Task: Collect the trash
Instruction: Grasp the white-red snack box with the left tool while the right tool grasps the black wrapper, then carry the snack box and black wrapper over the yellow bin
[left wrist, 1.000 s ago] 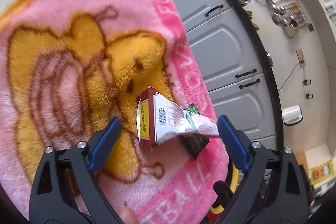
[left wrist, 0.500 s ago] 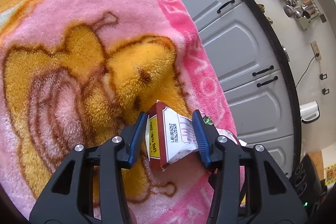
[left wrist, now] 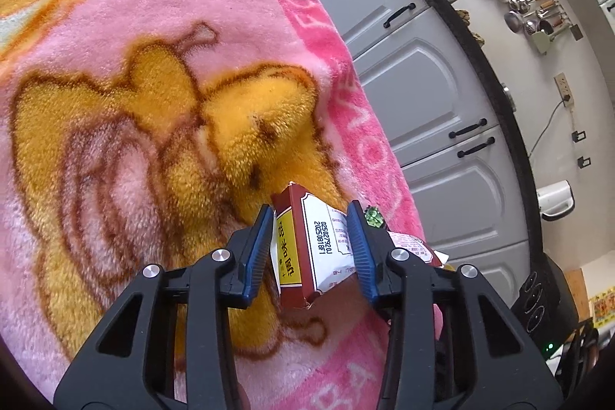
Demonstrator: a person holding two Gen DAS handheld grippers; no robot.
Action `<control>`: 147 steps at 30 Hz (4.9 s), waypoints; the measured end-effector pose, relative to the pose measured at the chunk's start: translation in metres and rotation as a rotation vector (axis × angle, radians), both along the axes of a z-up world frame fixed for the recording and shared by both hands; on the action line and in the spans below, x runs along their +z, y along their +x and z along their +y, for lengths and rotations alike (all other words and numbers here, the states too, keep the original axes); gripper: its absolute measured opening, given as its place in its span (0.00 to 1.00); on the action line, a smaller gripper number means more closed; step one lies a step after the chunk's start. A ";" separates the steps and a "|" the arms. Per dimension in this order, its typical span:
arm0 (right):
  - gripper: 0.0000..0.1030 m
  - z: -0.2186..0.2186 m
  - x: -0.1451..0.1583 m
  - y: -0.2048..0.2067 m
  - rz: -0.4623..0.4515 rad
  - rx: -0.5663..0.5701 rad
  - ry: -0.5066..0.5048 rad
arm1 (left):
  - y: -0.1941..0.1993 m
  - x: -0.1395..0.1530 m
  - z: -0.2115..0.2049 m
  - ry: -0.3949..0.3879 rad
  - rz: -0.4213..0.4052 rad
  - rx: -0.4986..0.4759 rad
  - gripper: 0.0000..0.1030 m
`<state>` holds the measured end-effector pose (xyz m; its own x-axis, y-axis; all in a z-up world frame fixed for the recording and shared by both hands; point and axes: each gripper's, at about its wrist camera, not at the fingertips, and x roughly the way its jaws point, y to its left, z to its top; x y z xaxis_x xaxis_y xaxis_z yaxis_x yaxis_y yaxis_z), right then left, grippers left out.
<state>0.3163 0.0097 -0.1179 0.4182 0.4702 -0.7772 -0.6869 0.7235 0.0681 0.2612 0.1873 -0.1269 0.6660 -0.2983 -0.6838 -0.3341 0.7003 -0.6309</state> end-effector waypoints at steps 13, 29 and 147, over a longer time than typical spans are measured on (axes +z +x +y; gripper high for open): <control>0.28 -0.031 0.013 -0.031 -0.002 -0.015 0.031 | -0.031 0.023 -0.015 0.022 -0.079 -0.024 0.31; 0.28 -0.069 0.029 -0.067 -0.028 -0.039 0.036 | -0.073 0.052 -0.029 0.116 -0.141 -0.055 0.31; 0.33 -0.351 0.061 -0.111 -0.153 -0.577 0.128 | -0.014 0.057 -0.330 0.495 -0.278 -0.585 0.31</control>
